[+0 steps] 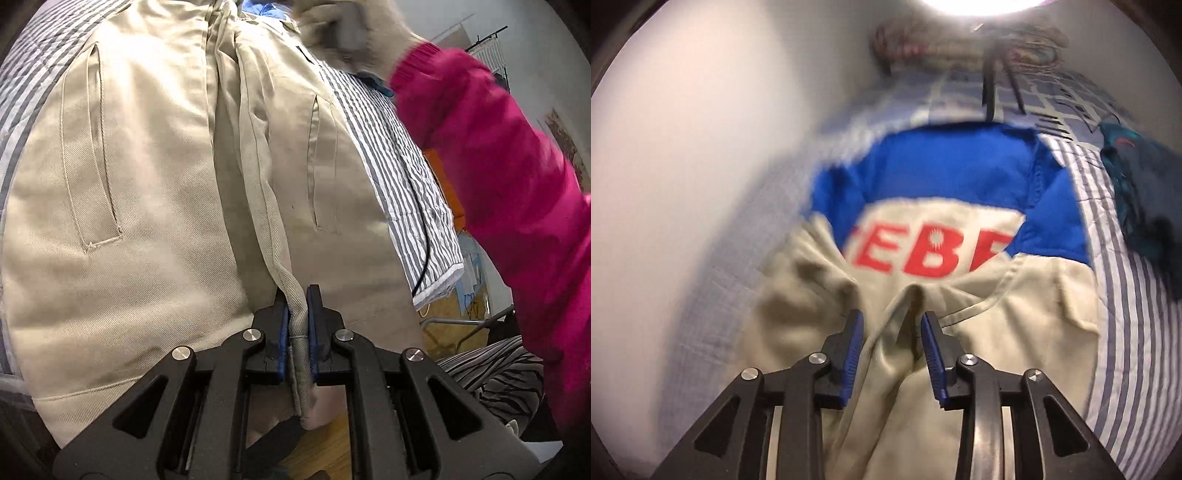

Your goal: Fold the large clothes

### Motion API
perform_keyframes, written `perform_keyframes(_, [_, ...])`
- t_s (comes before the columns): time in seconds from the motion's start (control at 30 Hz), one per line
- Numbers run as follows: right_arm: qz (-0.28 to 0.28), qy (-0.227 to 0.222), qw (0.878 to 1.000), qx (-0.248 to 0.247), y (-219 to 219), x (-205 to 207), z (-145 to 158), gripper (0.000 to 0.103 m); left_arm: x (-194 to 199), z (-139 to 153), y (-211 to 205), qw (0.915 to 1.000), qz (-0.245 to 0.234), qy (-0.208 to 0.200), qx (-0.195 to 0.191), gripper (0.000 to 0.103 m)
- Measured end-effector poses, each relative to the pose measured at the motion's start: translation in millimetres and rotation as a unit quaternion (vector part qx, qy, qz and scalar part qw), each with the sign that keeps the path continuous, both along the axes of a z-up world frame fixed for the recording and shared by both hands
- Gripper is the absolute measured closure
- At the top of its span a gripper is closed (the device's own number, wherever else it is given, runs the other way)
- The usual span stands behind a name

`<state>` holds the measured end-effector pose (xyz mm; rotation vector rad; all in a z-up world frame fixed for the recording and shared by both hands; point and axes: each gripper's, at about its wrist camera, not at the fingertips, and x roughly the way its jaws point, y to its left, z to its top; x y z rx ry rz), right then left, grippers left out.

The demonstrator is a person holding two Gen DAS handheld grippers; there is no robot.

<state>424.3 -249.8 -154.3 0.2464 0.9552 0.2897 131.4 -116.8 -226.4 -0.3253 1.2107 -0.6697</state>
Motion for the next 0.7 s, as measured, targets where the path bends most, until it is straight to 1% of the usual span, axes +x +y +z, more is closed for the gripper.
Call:
perform_keyframes(0.03, [-0.013, -0.012, 1.000, 0.016, -14, -9, 9, 0.070, 2, 0, 2, 1.0000, 0.001, 0.000, 0.000, 0.096])
perform_keyframes(0.1, [-0.042, -0.017, 0.999, 0.009, -33, -22, 17, 0.072, 2, -1, 5, 1.0000, 0.003, 0.003, -0.003, 0.096])
perform_keyframes(0.17, [-0.053, -0.007, 0.998, -0.017, -42, -33, 16, 0.075, 3, -1, 7, 1.0000, 0.002, 0.003, -0.003, 0.096])
perform_keyframes(0.23, [-0.046, 0.003, 0.998, -0.042, -40, -38, 9, 0.075, 4, -2, 7, 1.0000, 0.000, 0.004, -0.003, 0.096])
perform_keyframes(0.37, [-0.016, 0.014, 0.998, -0.053, -12, -39, -11, 0.076, 7, -3, 10, 1.0000, 0.001, 0.006, -0.001, 0.096])
perform_keyframes(0.5, [0.022, 0.040, 0.997, -0.067, 30, -28, -49, 0.079, 9, 0, 15, 1.0000, -0.001, 0.001, 0.002, 0.096])
perform_keyframes(0.53, [0.019, 0.042, 0.995, -0.086, 40, -26, -60, 0.079, 8, 2, 15, 1.0000, -0.001, -0.002, 0.004, 0.096])
perform_keyframes(0.57, [0.018, 0.023, 0.993, -0.112, 48, -28, -62, 0.079, 7, 3, 15, 0.9999, -0.001, -0.007, 0.008, 0.096])
perform_keyframes(0.6, [0.020, 0.018, 0.991, -0.128, 53, -28, -60, 0.079, 6, 4, 16, 0.9999, -0.002, -0.008, 0.009, 0.096])
perform_keyframes(0.63, [0.019, 0.023, 0.992, -0.123, 52, -28, -57, 0.080, 5, 6, 18, 0.9999, -0.002, -0.008, 0.008, 0.094])
perform_keyframes(0.67, [0.018, 0.031, 0.994, -0.103, 46, -29, -53, 0.080, 3, 7, 20, 0.9999, -0.002, -0.009, 0.008, 0.091])
perform_keyframes(0.7, [0.014, 0.037, 0.997, -0.068, 36, -33, -46, 0.080, 1, 9, 24, 0.9999, -0.003, -0.010, 0.007, 0.091])
